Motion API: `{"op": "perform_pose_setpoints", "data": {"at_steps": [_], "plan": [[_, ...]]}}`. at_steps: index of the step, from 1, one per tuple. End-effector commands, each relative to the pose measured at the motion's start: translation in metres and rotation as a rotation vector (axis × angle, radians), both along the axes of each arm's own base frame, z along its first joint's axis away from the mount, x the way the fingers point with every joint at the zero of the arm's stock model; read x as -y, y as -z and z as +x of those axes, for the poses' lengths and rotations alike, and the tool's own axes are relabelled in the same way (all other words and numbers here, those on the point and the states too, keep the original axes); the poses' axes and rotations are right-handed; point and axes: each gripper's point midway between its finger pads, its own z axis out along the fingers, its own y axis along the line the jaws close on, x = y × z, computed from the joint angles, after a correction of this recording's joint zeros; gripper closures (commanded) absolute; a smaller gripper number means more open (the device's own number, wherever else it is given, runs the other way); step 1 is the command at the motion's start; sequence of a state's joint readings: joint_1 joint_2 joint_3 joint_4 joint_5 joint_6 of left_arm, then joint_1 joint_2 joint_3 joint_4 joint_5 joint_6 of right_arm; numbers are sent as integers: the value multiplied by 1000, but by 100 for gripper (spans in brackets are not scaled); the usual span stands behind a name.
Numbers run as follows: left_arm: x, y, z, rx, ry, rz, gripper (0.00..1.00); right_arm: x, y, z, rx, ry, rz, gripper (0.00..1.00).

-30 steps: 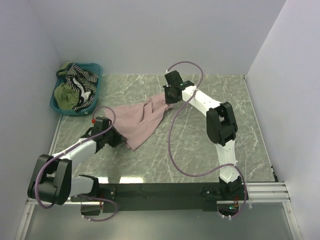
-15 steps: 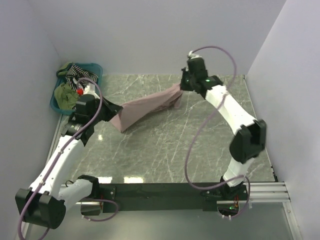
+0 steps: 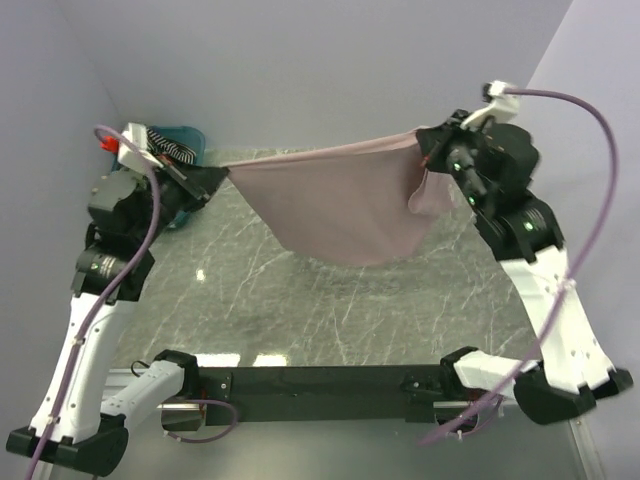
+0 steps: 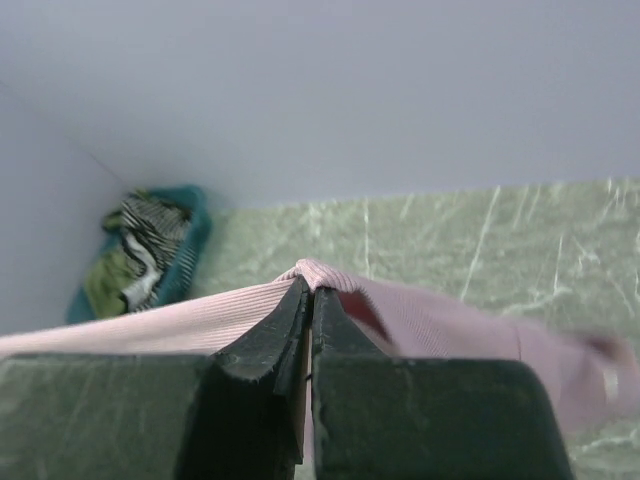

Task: Fold and stack the tank tops
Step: Flatten the tank top out

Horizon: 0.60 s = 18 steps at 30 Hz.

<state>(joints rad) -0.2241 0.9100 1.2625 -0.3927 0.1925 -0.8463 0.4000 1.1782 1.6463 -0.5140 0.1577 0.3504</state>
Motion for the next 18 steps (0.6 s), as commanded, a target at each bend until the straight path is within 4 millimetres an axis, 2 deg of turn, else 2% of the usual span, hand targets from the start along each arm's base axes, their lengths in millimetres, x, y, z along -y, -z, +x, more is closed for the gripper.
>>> {"op": "perform_pose_setpoints", "data": {"at_steps": [1,2,4,6,8,9,10,11,12,13,14,15,16,17,18], "plan": [[-6,-56,-22,151,-2,-5,99,20,-37,-21,115,52,22,100],[-6,-63,-24,165,1,-15,99,20,-43,-25,128,46,18,100],[-5,-65,-18,162,-4,-25,99,19,-42,-24,127,37,2,100],[0,-59,-5,143,7,-42,99,10,-32,-19,107,4,-11,100],[3,-48,9,112,5,-61,99,2,-15,-4,72,-20,-32,100],[6,-43,22,109,3,-67,99,-7,-11,1,69,-69,-28,100],[9,-35,31,92,5,-72,99,-15,3,15,32,-91,-32,100],[10,-34,40,87,-1,-83,99,-13,8,26,16,-95,-30,100],[12,-23,57,62,-10,-82,99,-16,8,35,25,-111,-19,100],[13,-32,67,99,-16,-99,99,-26,17,51,1,-151,-11,100],[13,-33,77,108,-22,-101,99,-26,18,62,-3,-154,-5,100],[15,-19,101,76,-35,-93,99,-21,17,75,2,-145,-3,100],[15,-38,110,130,-33,-107,99,-24,30,96,-28,-151,-3,100],[16,-39,121,130,-25,-118,99,-25,14,105,6,-152,7,100],[16,-32,145,125,-24,-124,99,-22,10,115,13,-148,7,100]]}}
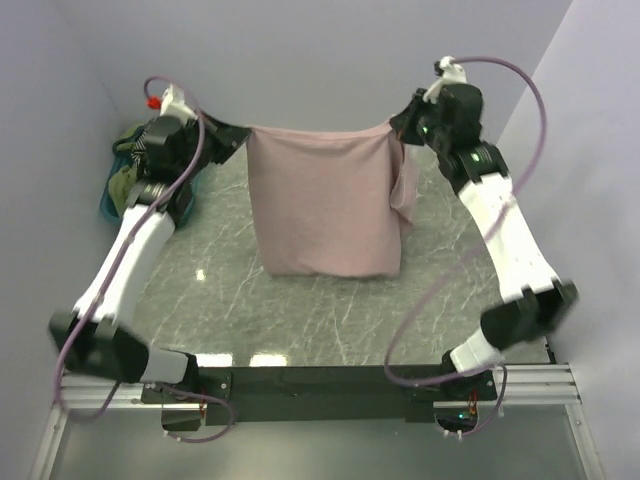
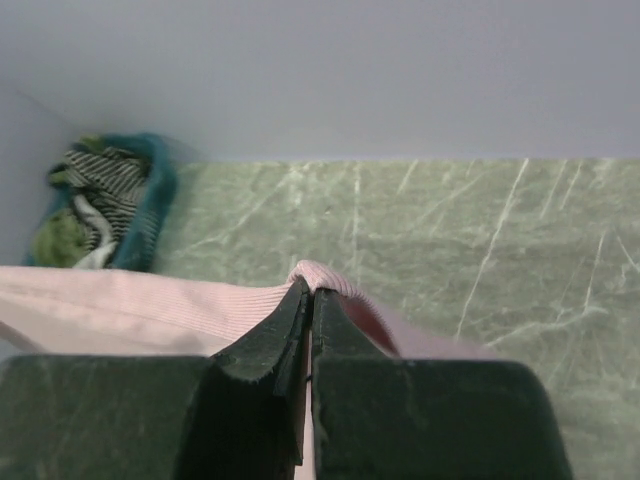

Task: Fold and stack the tank tops
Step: Flatten the tank top out

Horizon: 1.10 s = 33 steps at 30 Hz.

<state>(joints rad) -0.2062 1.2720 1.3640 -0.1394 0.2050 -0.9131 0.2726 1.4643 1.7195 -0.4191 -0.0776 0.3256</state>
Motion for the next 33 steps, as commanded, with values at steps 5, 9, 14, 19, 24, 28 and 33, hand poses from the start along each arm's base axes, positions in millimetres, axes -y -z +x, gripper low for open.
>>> {"op": "perform_pose_setpoints", "data": {"at_steps": [5,9,14,19,24,28,33], "plan": [[-7,-97,67,273,6,-69,99,3,-79,63,197,-1,36,100],[-20,-111,67,298,-21,-52,99,6,-76,75,181,18,26,100],[-24,-39,60,151,-30,-35,99,8,4,71,32,38,27,100],[-27,97,25,-142,-48,-58,99,7,108,42,-153,36,56,100],[-29,227,-50,-407,-109,-82,99,-1,268,-14,-466,29,-4,100],[-32,306,-108,-576,-160,-78,99,-19,342,-64,-623,-20,-16,100],[-46,329,-138,-667,-232,-11,99,-25,345,-85,-623,-2,-46,61]]}}
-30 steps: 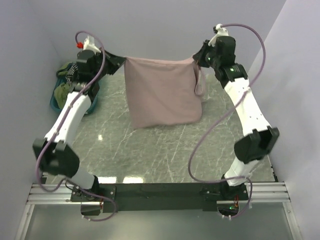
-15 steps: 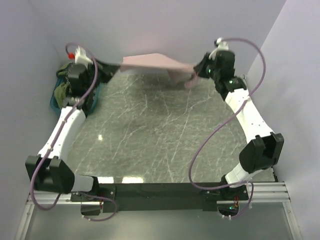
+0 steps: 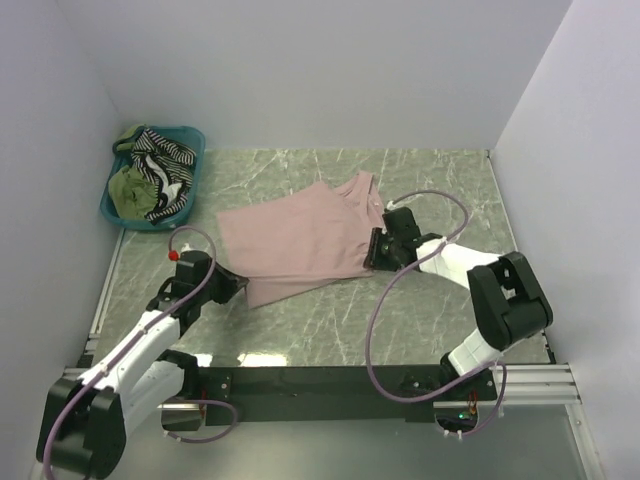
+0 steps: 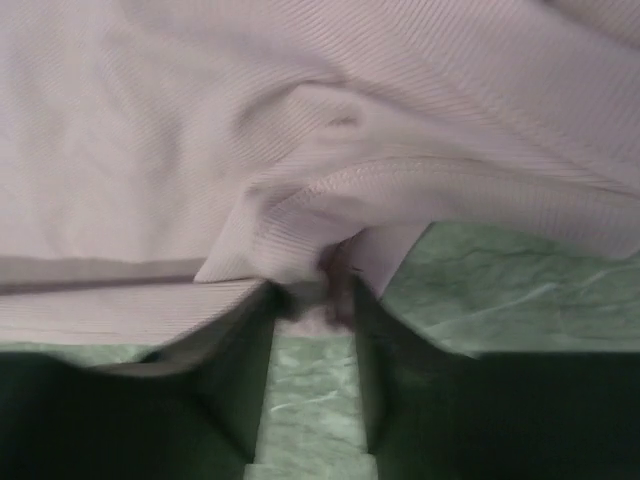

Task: Fold and stack the tank tops
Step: Flatten the tank top out

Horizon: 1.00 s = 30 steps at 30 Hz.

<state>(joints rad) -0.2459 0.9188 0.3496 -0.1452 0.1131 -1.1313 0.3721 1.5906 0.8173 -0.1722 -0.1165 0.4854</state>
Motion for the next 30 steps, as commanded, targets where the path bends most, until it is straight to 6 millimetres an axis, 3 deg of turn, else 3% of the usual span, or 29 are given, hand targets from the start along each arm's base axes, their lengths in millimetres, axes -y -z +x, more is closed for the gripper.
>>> {"op": "perform_pose_setpoints", "data": {"at_steps": [1,4,6,9,12,15,24,30], "plan": [[-16,-16,9,48,-92,48,99,-4,-42,25,179,71,45,53],[-17,-17,6,23,-81,68,99,20,-60,28,232,165,-31,46],[-18,-14,4,-1,-78,77,99,46,-70,29,264,264,-79,43],[-17,-12,0,-12,-69,72,99,83,-60,26,236,374,-95,41],[-15,-10,-4,-22,-59,66,99,106,-48,30,203,452,-91,41],[-15,-9,-5,-26,-41,74,99,105,-33,34,166,458,-66,41],[-15,-12,-7,-8,-19,69,99,85,-21,59,157,430,20,42],[-17,-15,-7,5,-19,62,99,74,-16,71,138,415,58,53]]}}
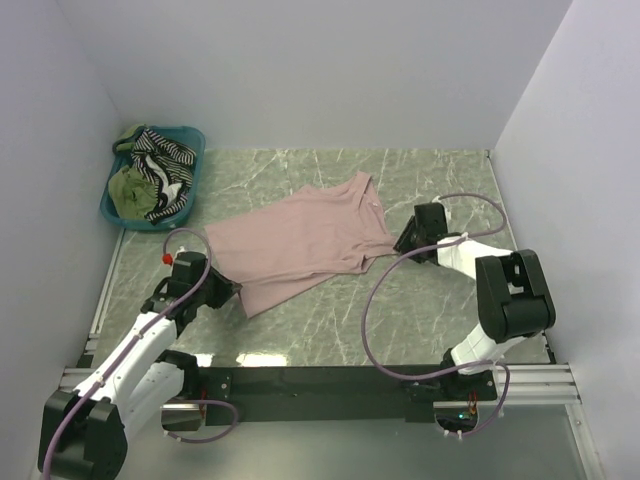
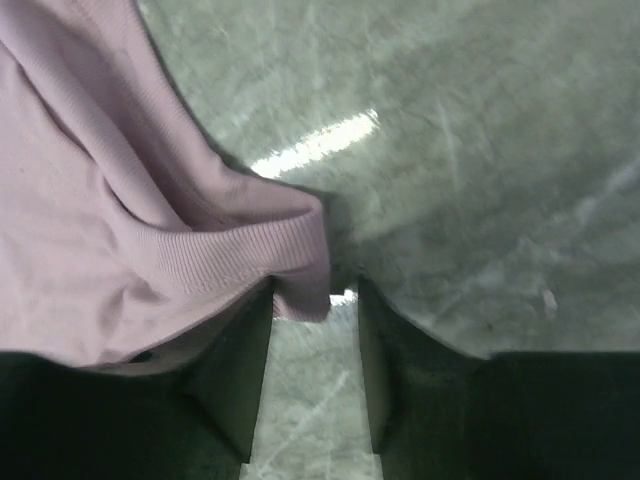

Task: Fold and stack the tank tops
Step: Flatten the tank top out

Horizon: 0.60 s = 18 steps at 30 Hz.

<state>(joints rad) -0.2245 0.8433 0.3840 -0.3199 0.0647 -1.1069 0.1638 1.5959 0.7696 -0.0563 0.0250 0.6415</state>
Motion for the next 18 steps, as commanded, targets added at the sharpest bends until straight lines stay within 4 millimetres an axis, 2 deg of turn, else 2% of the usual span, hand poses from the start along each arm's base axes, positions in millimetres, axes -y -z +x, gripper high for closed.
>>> {"op": "perform_pose_setpoints", "data": {"at_steps": [1,2,3,5,6,8,10,11,12,14,15,18], "plan": [[1,-14,6,57,28,3,99,-11,-21,30,86,-1,45,61],[0,-14,7,55,27,3,99,-12,-23,32,92,-2,45,65],[1,-14,6,56,34,3,99,-13,-27,37,99,-7,45,78],[2,-14,7,59,38,1,99,-8,-31,37,93,-7,11,90],[3,-14,6,57,47,-2,99,-5,-39,41,105,-4,-5,99],[5,-14,7,60,61,-8,99,11,-51,35,89,29,-90,100],[8,-12,6,57,81,-14,99,25,-74,37,115,40,-171,100],[9,-11,6,58,89,-18,99,40,-83,28,95,48,-249,100],[9,-11,6,59,93,-15,99,42,-101,33,117,51,-279,100],[13,-7,2,53,112,-28,99,59,-114,22,79,59,-392,100],[14,-6,1,50,116,-34,99,62,-126,25,88,63,-415,100],[18,3,-6,31,134,-43,99,72,-126,19,29,53,-502,100]]}}
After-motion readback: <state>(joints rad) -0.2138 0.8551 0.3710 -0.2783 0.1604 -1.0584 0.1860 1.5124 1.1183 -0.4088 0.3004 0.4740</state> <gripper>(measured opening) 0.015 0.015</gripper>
